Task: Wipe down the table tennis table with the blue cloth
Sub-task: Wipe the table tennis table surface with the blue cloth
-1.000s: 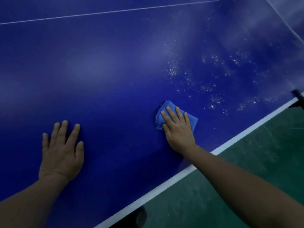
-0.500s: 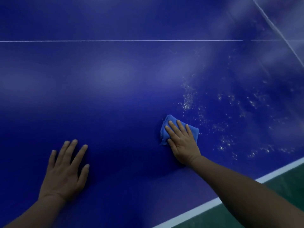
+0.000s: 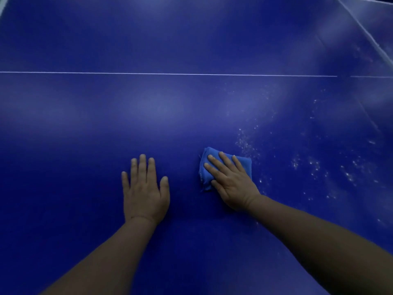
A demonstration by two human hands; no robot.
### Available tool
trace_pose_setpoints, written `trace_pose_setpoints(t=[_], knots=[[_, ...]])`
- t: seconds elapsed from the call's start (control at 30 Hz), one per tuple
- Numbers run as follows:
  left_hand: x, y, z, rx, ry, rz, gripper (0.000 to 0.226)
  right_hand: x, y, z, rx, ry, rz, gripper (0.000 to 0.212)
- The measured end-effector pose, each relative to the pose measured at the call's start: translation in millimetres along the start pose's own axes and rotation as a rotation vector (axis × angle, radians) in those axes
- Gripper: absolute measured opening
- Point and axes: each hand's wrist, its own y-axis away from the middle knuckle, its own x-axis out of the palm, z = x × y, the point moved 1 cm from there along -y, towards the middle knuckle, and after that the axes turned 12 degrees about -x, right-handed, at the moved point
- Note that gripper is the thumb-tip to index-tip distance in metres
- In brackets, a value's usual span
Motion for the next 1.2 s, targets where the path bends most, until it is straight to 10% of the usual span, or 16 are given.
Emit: trace_pose_setpoints(t=[0.4,0.5,0.7,0.93,1.2], knots=[[18,-7,-13,-0.126,-0.094,-0.06,0.069,-43,-163,-152,0.063,-0.024,-0.018,0.061],[21,-8,-10,-0.121,-0.106,-0.064,0.067,-44,-178,-144,0.233,-0.048,-0.086,0.054],[25,-8,-8,-0.112,-0.14,-0.076,0.066,-36,-151,-115,-0.126,-0.059,0.026,0.062],[26,-9,-8,-0.083,-0.164,-0.103,0.065,-47,-200,-172,0.416,-0.027,-0.144,0.054],[25,-9,-7,-0.082,-0.164,-0.115,0.066,-50,-228,-157,0.249,-0.013,-0.095,0.053]])
